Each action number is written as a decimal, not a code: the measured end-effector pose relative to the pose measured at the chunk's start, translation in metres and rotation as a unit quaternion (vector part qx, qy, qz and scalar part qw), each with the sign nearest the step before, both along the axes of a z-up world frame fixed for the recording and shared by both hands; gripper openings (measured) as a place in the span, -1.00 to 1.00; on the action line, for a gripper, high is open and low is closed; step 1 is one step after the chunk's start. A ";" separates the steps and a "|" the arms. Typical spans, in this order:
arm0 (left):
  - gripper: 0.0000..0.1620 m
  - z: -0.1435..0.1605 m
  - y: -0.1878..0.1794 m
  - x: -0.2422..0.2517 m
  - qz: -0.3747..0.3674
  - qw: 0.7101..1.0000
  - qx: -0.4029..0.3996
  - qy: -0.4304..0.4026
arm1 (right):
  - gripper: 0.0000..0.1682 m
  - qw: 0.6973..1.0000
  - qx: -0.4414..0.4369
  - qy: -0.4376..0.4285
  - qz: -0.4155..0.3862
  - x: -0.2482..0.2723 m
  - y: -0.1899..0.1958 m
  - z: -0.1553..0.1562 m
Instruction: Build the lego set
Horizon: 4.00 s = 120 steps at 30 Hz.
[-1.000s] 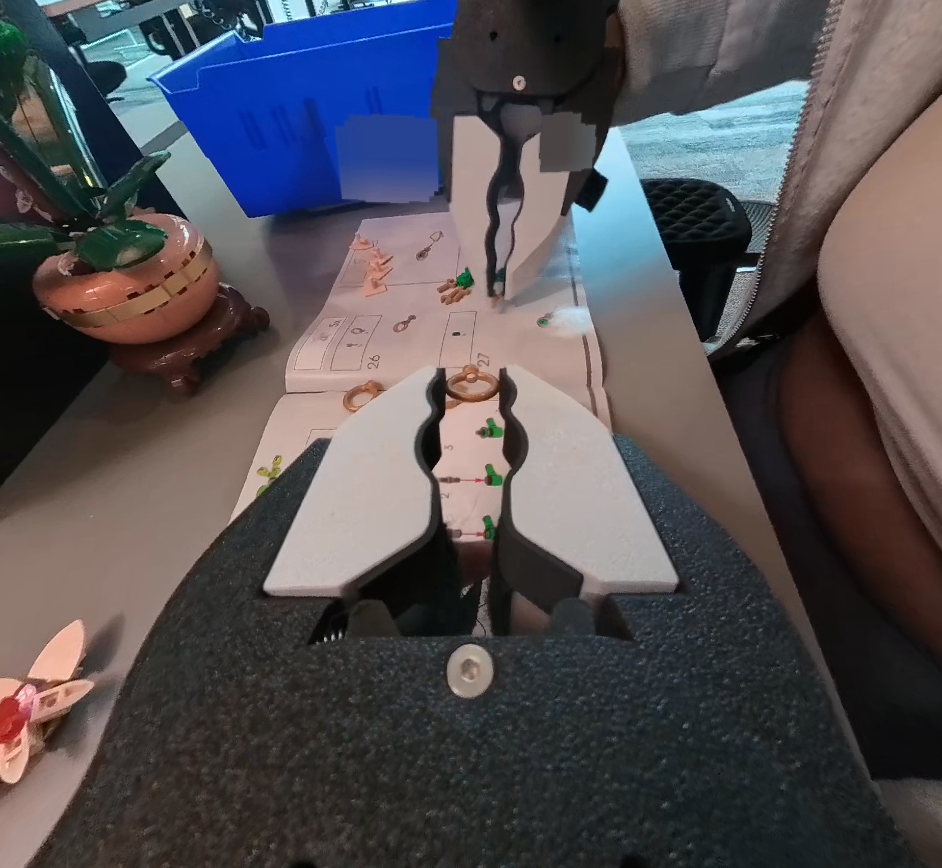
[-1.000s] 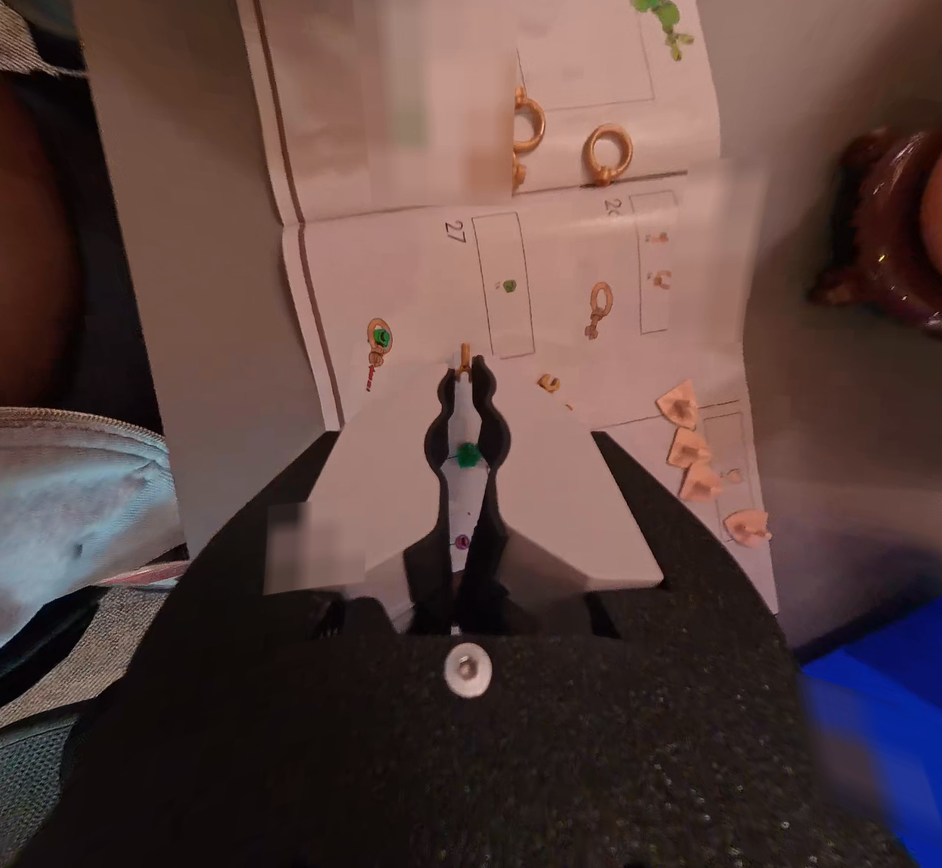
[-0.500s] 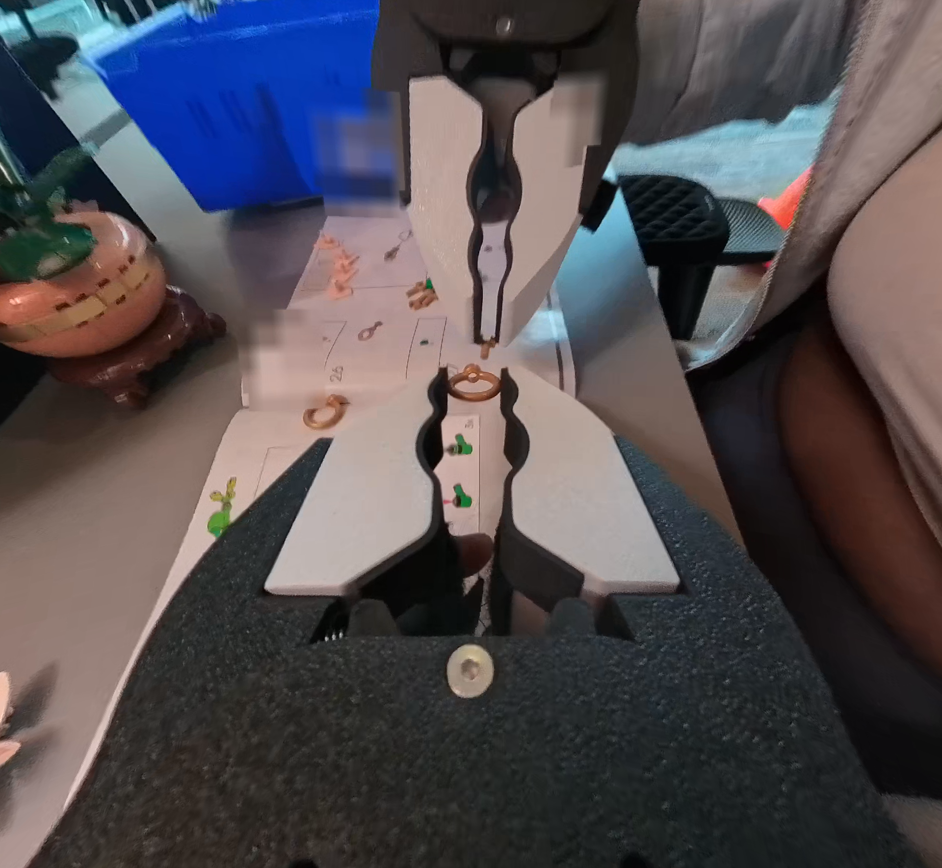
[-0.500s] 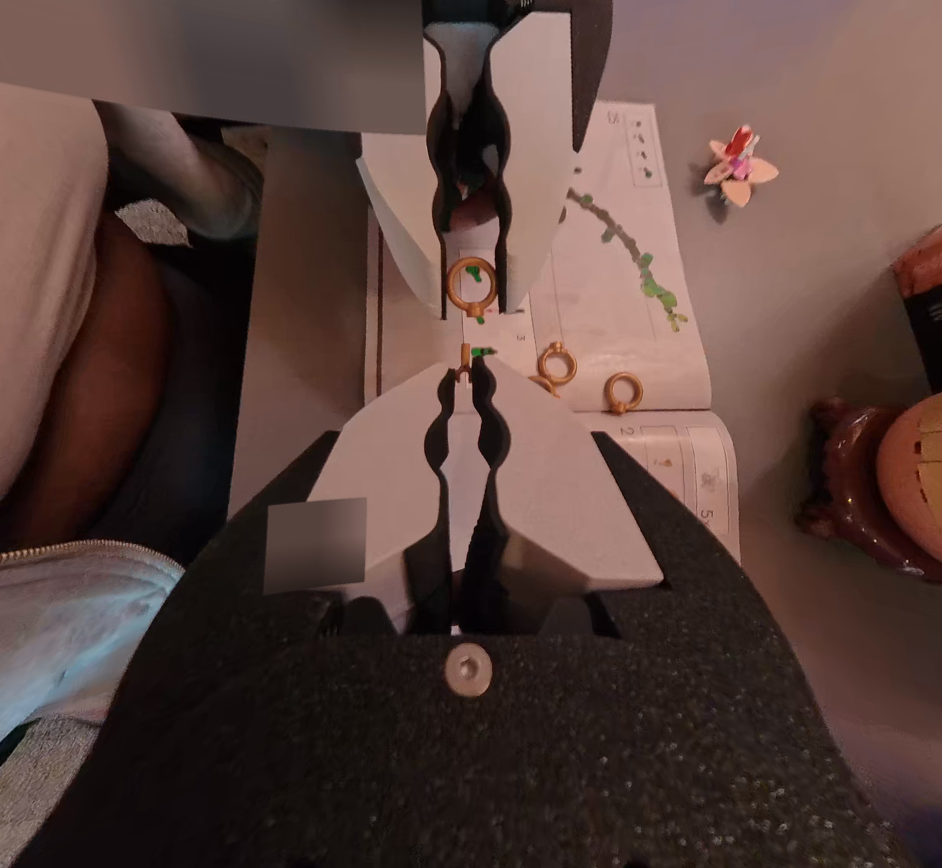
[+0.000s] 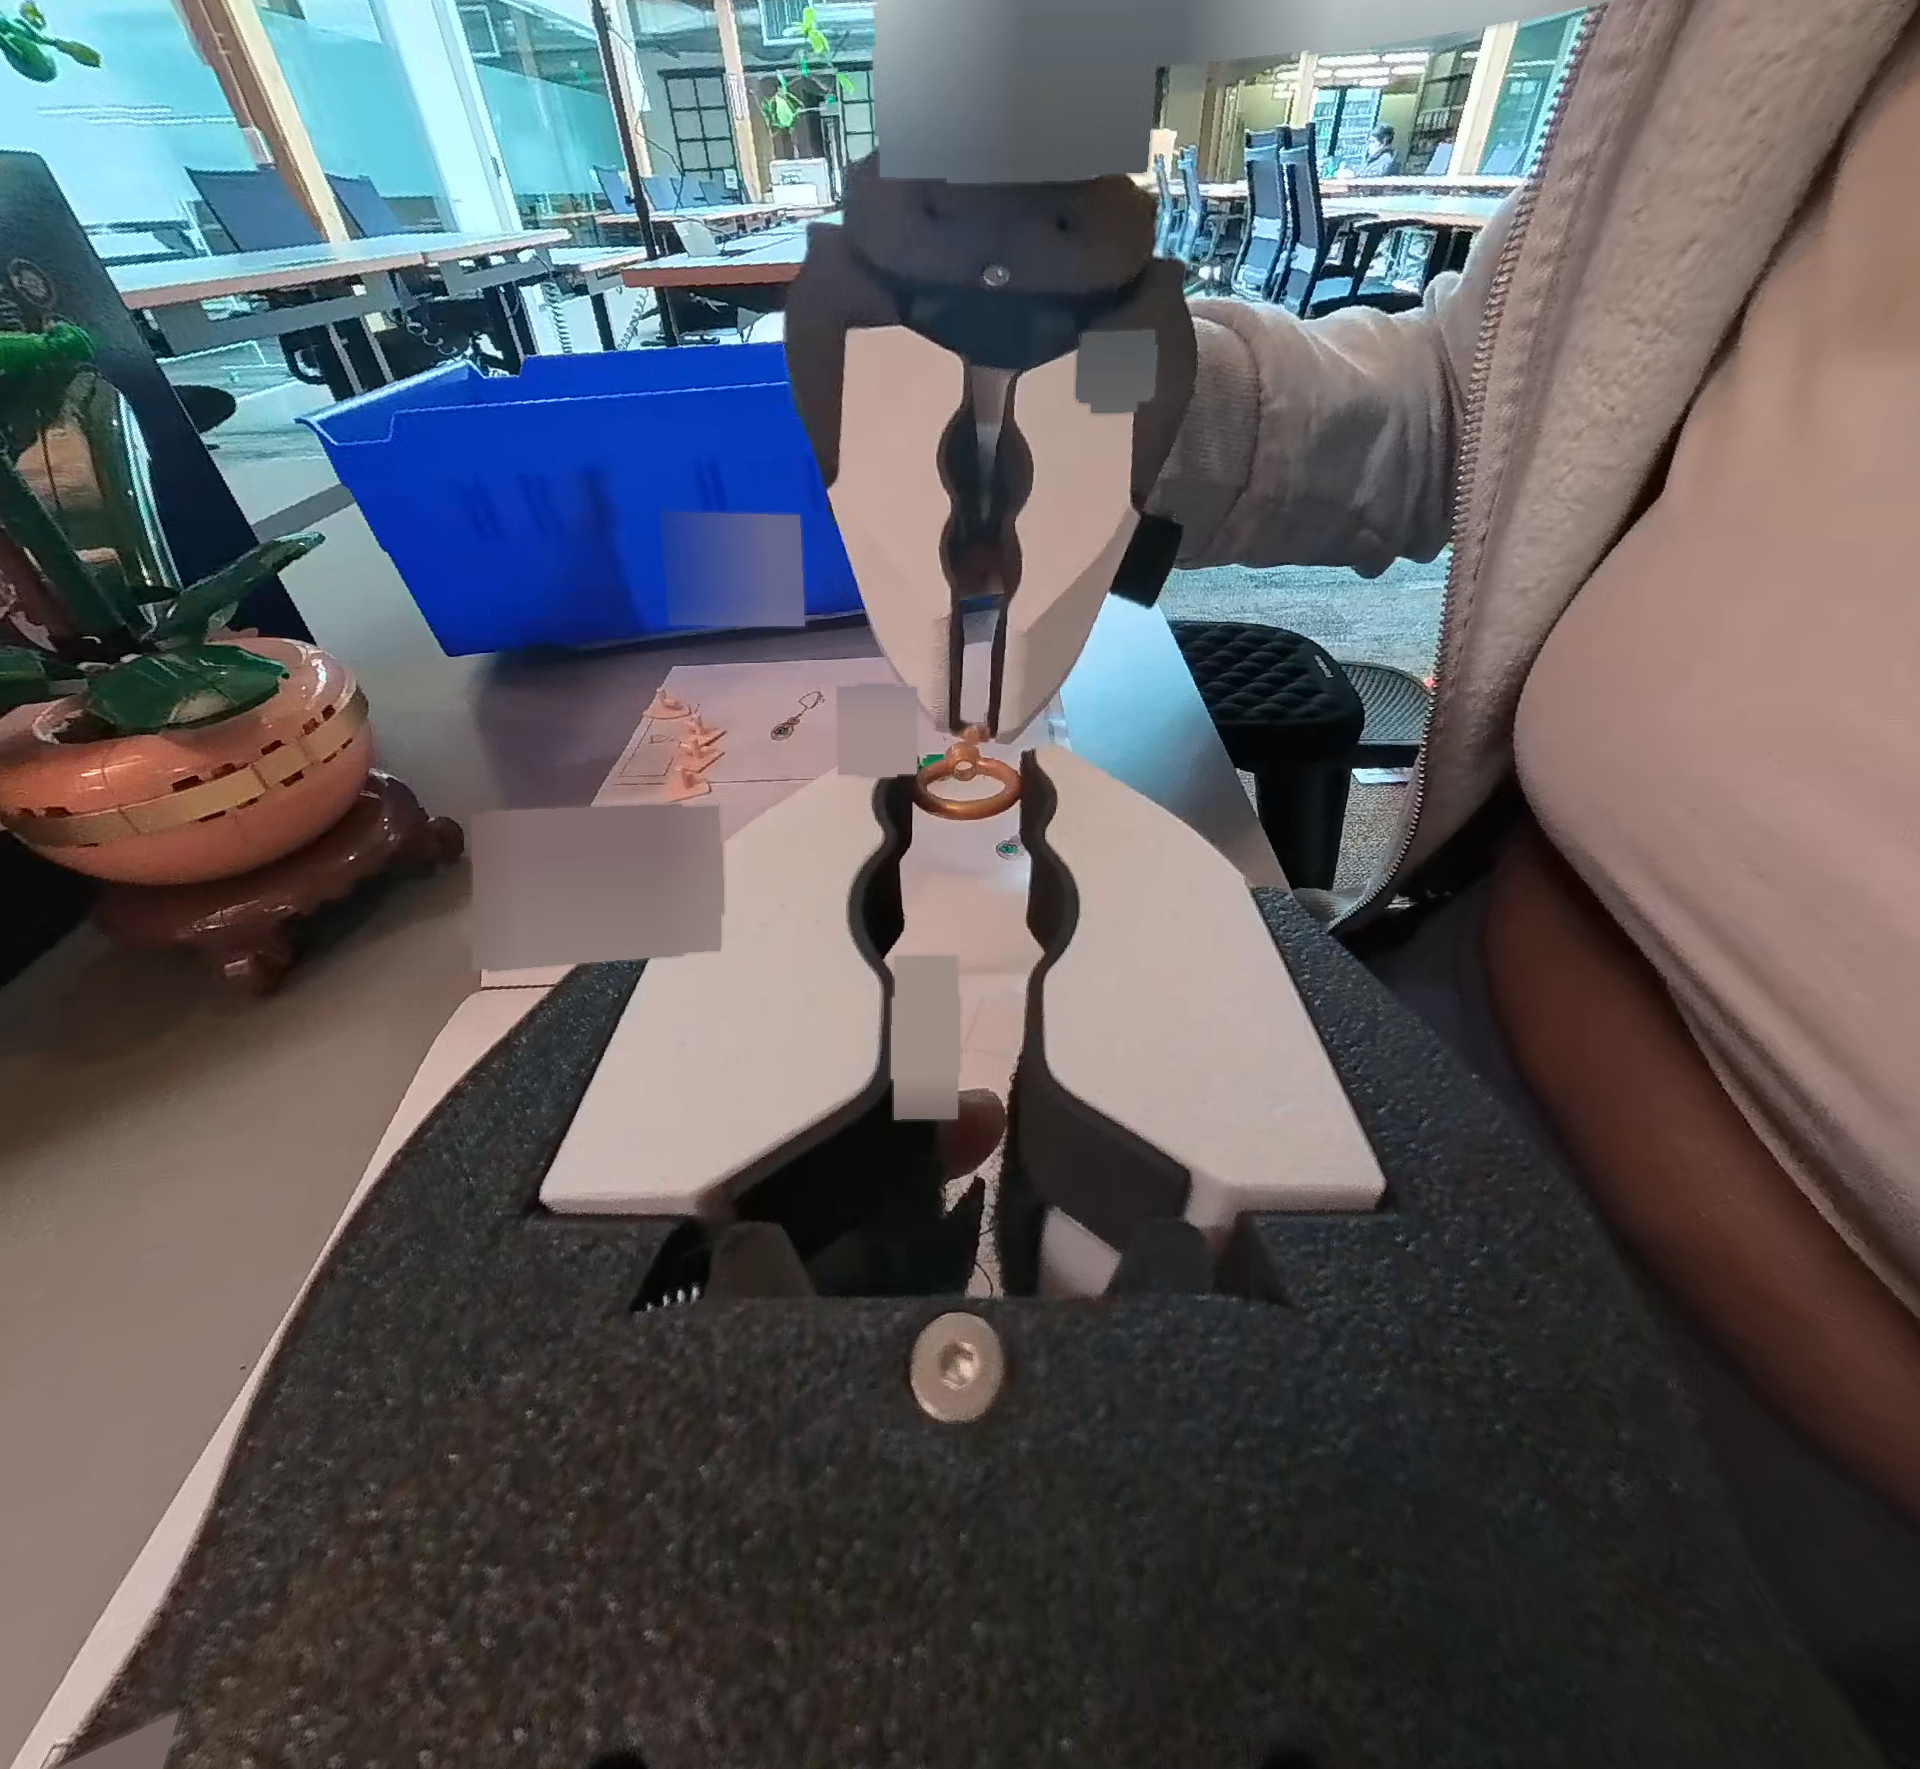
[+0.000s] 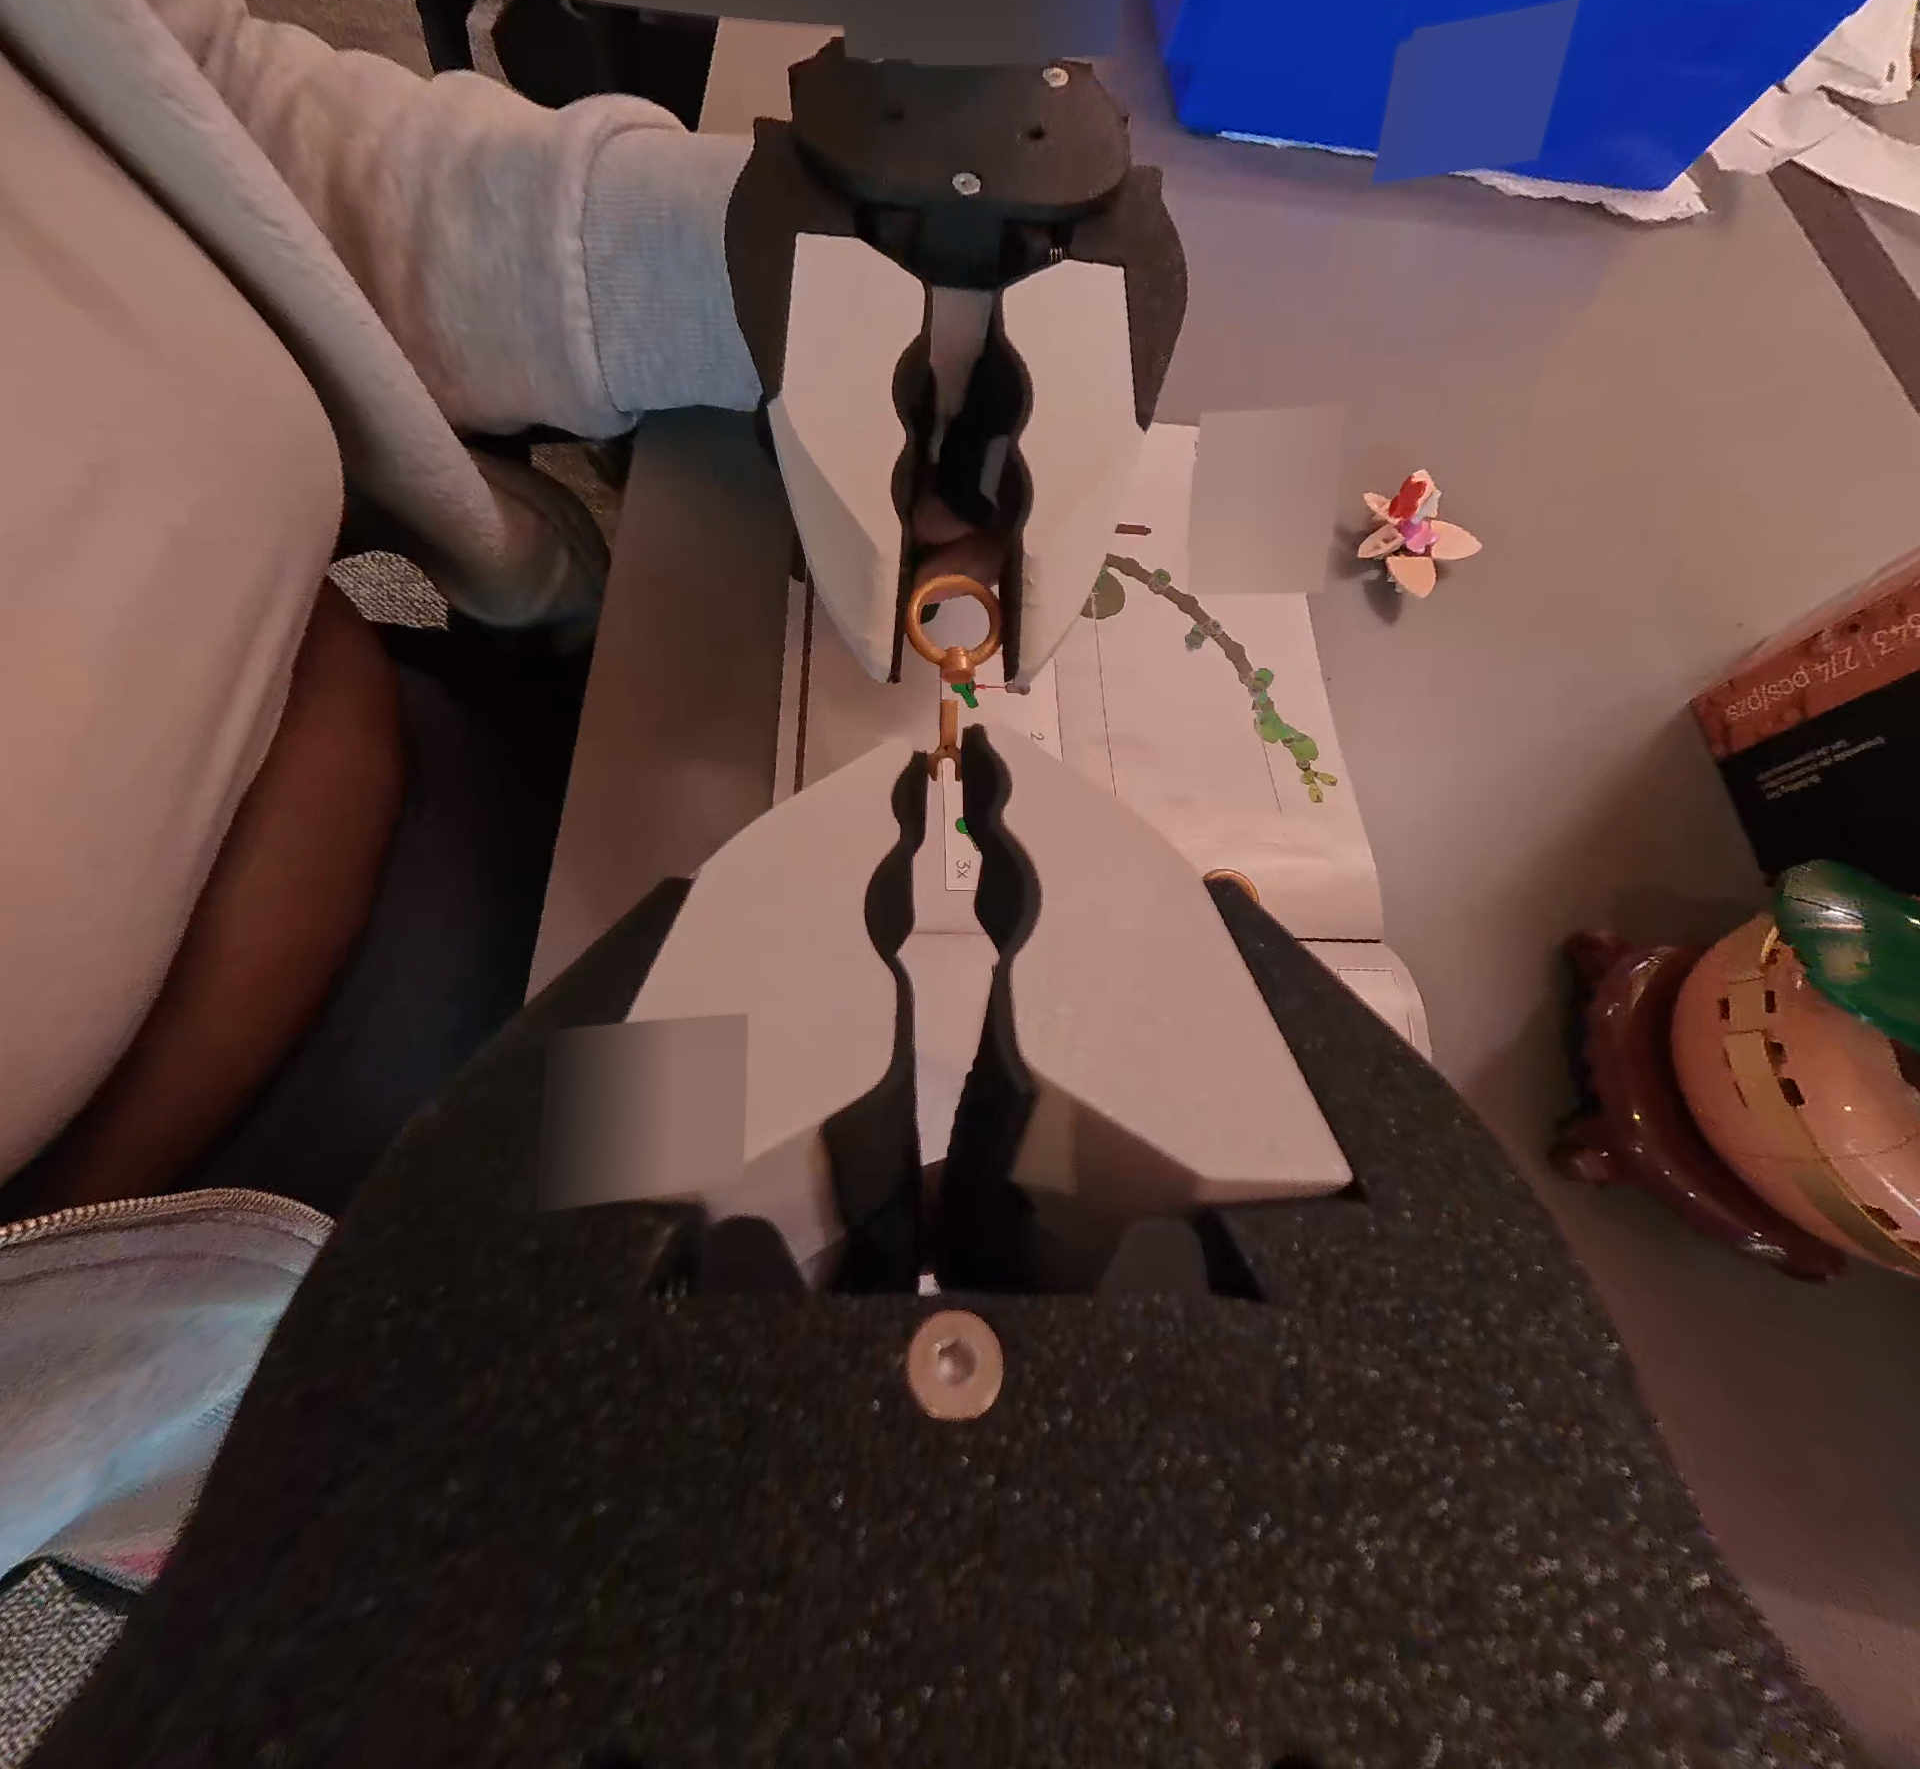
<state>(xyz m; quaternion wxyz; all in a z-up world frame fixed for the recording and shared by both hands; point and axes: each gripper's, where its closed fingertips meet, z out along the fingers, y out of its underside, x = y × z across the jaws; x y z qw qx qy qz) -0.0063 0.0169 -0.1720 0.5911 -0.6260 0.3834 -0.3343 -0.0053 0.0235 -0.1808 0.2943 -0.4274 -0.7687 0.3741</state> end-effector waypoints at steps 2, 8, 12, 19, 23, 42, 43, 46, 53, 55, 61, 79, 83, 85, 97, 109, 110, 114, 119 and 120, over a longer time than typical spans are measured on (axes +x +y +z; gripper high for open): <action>-0.76 -0.002 0.000 0.001 -0.001 1.000 -0.002 0.008 | -0.92 1.000 0.002 -0.004 0.000 -0.001 0.000 -0.001; -0.76 -0.006 0.000 0.003 -0.002 1.000 -0.005 0.024 | -0.92 1.000 0.015 -0.023 0.002 0.000 0.001 -0.006; -0.76 -0.007 0.000 0.004 -0.003 1.000 -0.006 0.027 | -0.92 1.000 0.017 -0.024 0.004 -0.001 -0.001 -0.006; -0.76 -0.011 0.000 0.006 -0.001 0.999 -0.008 0.047 | -0.92 0.999 0.022 -0.033 0.007 -0.001 -0.002 -0.009; -0.76 -0.013 -0.001 0.006 -0.001 0.998 -0.009 0.055 | -0.92 0.999 0.022 -0.033 0.008 0.000 -0.003 -0.010; -0.76 -0.040 0.010 -0.003 0.029 0.986 -0.043 0.156 | -0.93 0.994 -0.006 -0.092 -0.051 0.028 0.019 -0.051; -0.76 -0.041 0.010 -0.003 0.027 0.986 -0.046 0.159 | -0.92 0.992 -0.002 -0.107 -0.060 0.033 0.022 -0.057; -0.76 -0.043 0.011 0.000 0.023 0.984 -0.056 0.165 | -0.90 0.988 0.011 -0.130 -0.077 0.045 0.027 -0.069; -0.76 -0.067 0.026 0.012 0.040 0.964 -0.088 0.249 | -0.90 0.989 0.015 -0.113 -0.096 0.043 0.037 -0.071; -0.76 -0.076 0.026 0.011 0.039 0.954 -0.085 0.285 | -0.89 0.991 0.026 -0.098 -0.092 0.041 0.038 -0.068; -0.76 -0.082 0.025 0.012 0.036 0.947 -0.087 0.308 | -0.92 0.992 0.035 -0.099 -0.064 0.033 0.038 -0.075; -0.76 -0.071 0.018 0.018 0.028 0.955 -0.031 0.293 | -0.99 0.940 -0.256 -0.150 -0.170 0.042 0.034 -0.062; -0.50 -0.081 0.017 0.020 0.012 0.948 -0.073 0.310 | -0.99 0.943 -0.242 -0.167 -0.155 0.044 0.023 -0.069; -0.30 -0.081 0.017 0.016 0.018 0.948 -0.094 0.305 | -0.99 0.946 -0.224 -0.175 -0.159 0.046 0.024 -0.074; -0.91 -0.069 0.011 0.002 -0.092 0.902 0.026 0.421 | -0.98 0.926 -0.265 -0.218 -0.159 0.054 0.006 -0.074; -1.00 -0.087 0.009 0.021 -0.111 0.909 -0.072 0.395 | -0.77 0.937 -0.243 -0.189 -0.166 0.061 0.009 -0.068; -1.00 -0.087 0.009 0.021 -0.106 0.914 -0.082 0.383 | -0.77 0.942 -0.219 -0.188 -0.169 0.064 0.011 -0.071; -0.98 -0.081 0.009 0.014 -0.094 0.915 -0.075 0.385 | -0.78 0.956 -0.163 -0.177 -0.166 0.066 0.011 -0.078; -0.98 -0.087 0.012 0.004 -0.096 0.897 -0.077 0.425 | -0.79 0.971 -0.122 -0.132 -0.156 0.059 0.017 -0.072; -1.00 -0.088 0.011 0.006 -0.098 0.898 -0.084 0.420 | -0.83 0.974 -0.100 -0.126 -0.159 0.060 0.020 -0.072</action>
